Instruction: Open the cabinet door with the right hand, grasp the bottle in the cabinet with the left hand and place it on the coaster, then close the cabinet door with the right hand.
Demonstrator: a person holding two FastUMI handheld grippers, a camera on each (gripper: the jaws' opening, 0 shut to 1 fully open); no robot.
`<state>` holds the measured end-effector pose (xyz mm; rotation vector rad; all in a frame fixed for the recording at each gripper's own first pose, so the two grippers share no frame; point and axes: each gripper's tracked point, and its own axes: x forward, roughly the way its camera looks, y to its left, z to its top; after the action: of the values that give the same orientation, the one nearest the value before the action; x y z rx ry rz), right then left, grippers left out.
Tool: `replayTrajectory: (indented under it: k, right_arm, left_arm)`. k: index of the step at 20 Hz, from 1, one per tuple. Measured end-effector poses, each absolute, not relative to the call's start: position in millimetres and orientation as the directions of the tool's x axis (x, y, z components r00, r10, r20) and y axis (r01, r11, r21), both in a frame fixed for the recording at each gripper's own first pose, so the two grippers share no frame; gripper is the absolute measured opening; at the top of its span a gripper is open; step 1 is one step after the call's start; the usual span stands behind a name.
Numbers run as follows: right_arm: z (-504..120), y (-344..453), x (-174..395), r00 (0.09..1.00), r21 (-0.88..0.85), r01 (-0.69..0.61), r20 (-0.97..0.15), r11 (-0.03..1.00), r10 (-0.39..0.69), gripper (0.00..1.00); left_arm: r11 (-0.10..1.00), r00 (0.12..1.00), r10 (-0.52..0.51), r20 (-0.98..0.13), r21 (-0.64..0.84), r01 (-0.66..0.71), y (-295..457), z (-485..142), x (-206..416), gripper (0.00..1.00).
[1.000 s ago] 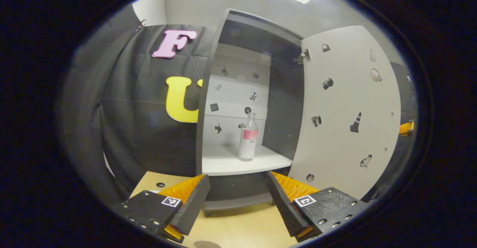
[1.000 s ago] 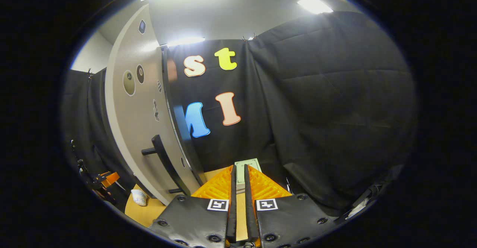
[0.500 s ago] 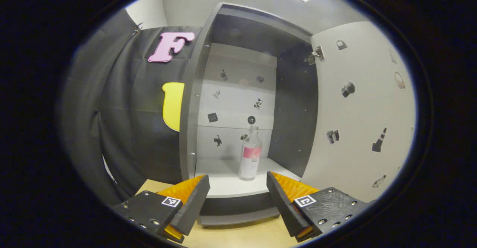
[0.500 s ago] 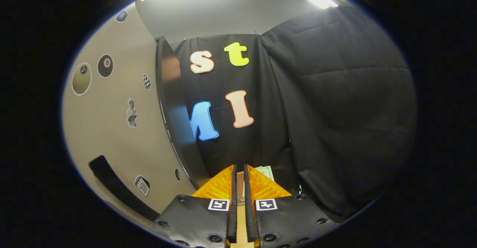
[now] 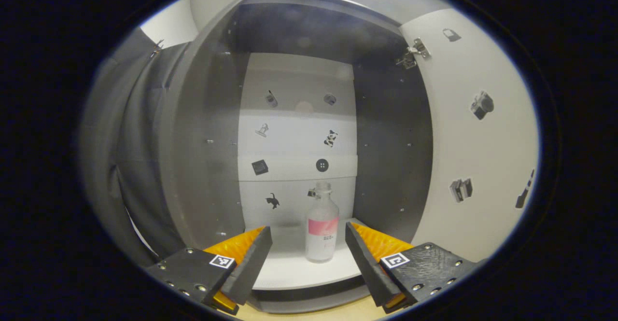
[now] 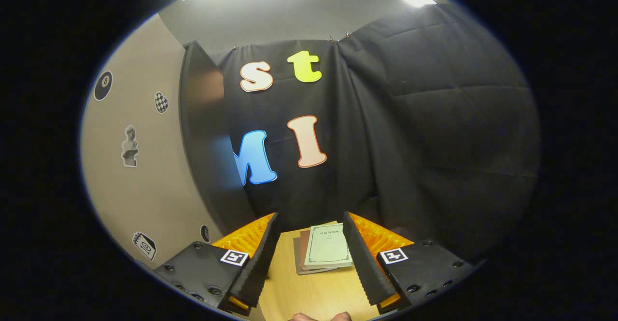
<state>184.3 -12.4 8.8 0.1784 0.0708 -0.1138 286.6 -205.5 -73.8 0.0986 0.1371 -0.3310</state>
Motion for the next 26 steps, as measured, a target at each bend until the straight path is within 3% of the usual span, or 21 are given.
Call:
replayTrajectory:
  k: [1,3,12,18,26]
  right_arm:
    - [10,-16,187,0.991,0.185,0.123,-0.075,0.975,-0.111,0.77]
    - [7,-27,192,0.987,0.184,0.156,-0.079,0.971,-0.143,0.99]
    - [-12,-58,200,0.967,0.197,0.237,-0.14,0.951,-0.212,0.98]
    - [-6,-62,209,0.974,0.288,0.221,-0.11,0.932,-0.197,0.98]
    - [-8,-58,218,0.974,0.242,0.212,-0.125,0.947,-0.187,0.98]
  left_arm:
    - [0.937,0.932,-0.328,-0.155,0.073,0.342,-214,-79,294,0.94]
    - [0.931,0.924,-0.343,-0.167,0.068,0.358,-227,-89,315,0.93]
    - [0.928,0.916,-0.359,-0.18,0.034,0.37,-250,-117,371,0.92]
    - [0.928,0.913,-0.358,-0.194,0.039,0.372,-254,-136,393,0.92]
    - [0.911,0.899,-0.402,-0.174,0.02,0.411,-263,-134,396,0.93]
